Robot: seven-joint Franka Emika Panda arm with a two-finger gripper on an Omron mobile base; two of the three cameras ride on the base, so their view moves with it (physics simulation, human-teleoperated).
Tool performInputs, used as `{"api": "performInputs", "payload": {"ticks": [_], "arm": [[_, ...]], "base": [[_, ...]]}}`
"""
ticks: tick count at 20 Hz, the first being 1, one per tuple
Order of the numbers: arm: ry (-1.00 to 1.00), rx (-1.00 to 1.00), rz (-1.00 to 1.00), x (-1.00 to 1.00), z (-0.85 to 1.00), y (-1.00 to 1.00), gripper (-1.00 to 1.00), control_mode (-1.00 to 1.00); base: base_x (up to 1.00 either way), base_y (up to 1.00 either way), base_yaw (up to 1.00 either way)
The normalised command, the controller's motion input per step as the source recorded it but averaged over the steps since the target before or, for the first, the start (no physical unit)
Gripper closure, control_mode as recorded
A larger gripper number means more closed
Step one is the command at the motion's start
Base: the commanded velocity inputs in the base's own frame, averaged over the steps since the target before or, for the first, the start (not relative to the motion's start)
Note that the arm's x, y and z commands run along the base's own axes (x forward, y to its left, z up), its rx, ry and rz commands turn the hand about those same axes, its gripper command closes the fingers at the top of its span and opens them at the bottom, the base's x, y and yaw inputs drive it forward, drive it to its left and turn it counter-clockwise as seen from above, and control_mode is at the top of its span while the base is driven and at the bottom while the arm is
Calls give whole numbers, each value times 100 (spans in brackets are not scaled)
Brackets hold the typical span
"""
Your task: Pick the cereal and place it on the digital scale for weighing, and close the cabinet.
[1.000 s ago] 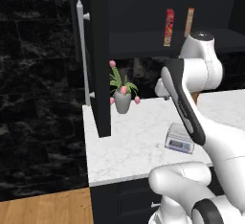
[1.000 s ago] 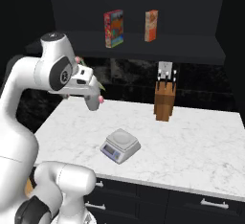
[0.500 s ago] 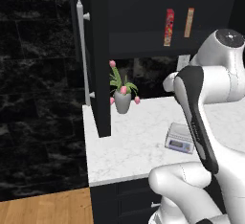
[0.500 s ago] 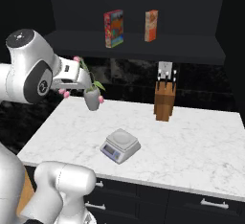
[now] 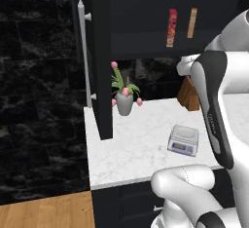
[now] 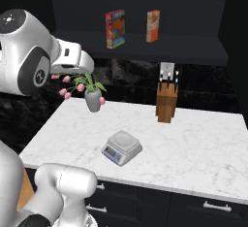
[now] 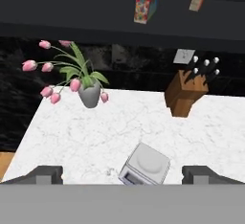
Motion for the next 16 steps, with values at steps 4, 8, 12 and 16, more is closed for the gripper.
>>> {"api": "performInputs", "payload": {"ticks": [4, 8, 12, 16], "arm": [[-8, 1, -1, 0, 56, -21, -100, -100], [-3, 1, 0, 5, 51, -11, -100, -100], [-8, 0, 0, 51, 8, -16, -100, -100], [-25, 0, 0, 56, 0, -4, -100, -100]], "base": [[0, 0, 0], [0, 0, 0], [0, 0, 0], [0, 0, 0]]}}
